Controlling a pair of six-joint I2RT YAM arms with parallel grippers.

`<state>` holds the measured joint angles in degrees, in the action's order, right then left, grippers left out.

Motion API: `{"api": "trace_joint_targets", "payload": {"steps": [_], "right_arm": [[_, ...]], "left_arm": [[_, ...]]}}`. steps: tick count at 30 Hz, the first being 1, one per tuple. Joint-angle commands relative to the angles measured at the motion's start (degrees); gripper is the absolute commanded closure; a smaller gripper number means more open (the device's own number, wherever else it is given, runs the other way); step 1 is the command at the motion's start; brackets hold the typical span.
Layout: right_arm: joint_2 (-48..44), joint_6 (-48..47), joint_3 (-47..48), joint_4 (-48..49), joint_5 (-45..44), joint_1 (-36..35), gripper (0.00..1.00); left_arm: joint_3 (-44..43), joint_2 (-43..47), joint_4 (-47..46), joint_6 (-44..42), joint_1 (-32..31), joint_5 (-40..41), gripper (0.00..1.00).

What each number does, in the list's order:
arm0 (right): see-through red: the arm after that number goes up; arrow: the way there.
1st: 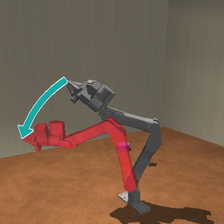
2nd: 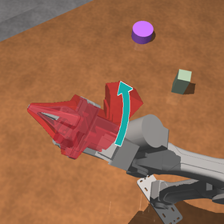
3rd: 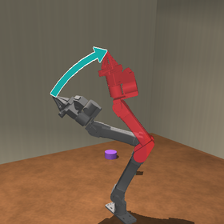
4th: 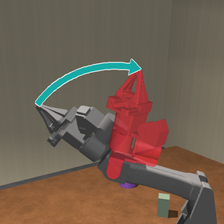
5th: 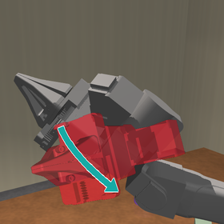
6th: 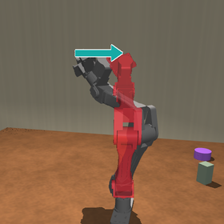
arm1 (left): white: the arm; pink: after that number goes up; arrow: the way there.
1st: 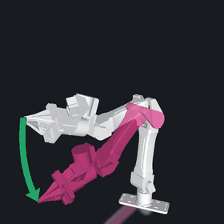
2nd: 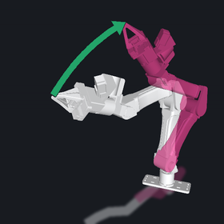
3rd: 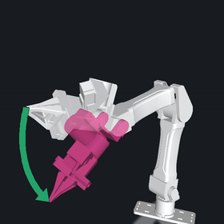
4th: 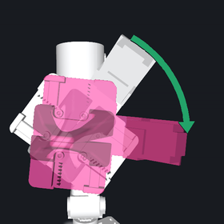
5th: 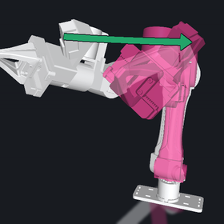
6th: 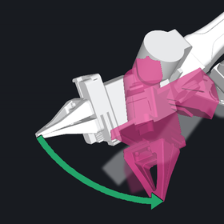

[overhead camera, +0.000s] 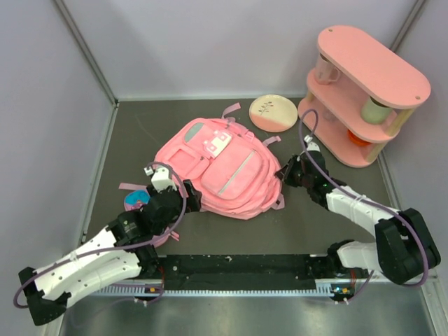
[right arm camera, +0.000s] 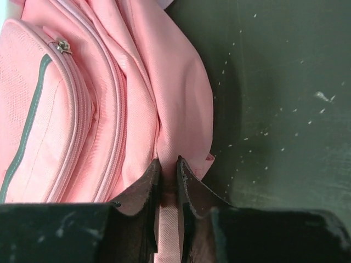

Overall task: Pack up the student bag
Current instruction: Adjust the student bag at the center of the board.

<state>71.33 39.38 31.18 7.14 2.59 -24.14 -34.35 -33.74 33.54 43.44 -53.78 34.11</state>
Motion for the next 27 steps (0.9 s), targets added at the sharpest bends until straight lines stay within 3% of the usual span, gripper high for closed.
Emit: {"api": "trace_joint_targets", "payload": {"steps": [1,2,4,10,13,16,24,25,27], "right_arm": [[-1.6,-4.2,5.4,-2.4,1.3,1.6,0.82],[-2.2,-4.0,5.2,-2.4,2.4,1.5,0.70],[-4.3,-3.2,3.9,-3.0,3.9,1.5,0.59],[-19.4,-0.4,-2.4,-6.1,6.6,-1.5,0.37],[-25.2,1.6,-4.5,-8.4,6.7,-6.0,0.36],[-28.6,6.9,-8.4,-3.7,6.9,-12.6,0.41],[-23.0,15.5,-10.0,4.7,-12.6,-38.7,0.49],[-21.6,16.2,-9.4,5.3,-16.3,-40.1,0.50],[-16.2,17.2,-7.5,8.1,-18.6,-42.5,0.51]], "left_arm": [[1.7,-3.9,-5.1,0.7,2.4,-1.2,0.01],[2.1,-5.2,-5.7,1.0,3.1,-2.6,0.01],[3.4,-6.1,-7.2,2.1,5.6,-3.8,0.01],[8.7,-5.3,-17.1,0.8,13.7,-12.7,0.02],[9.5,-7.0,-19.8,0.1,16.1,-14.5,0.01],[9.0,-10.5,-23.4,-0.7,17.2,-16.1,0.02],[6.4,-19.5,-28.6,0.0,18.4,-19.2,0.14],[6.4,-19.9,-28.8,0.2,18.3,-19.3,0.24],[6.7,-20.2,-29.8,1.0,18.4,-20.1,0.36]]}}
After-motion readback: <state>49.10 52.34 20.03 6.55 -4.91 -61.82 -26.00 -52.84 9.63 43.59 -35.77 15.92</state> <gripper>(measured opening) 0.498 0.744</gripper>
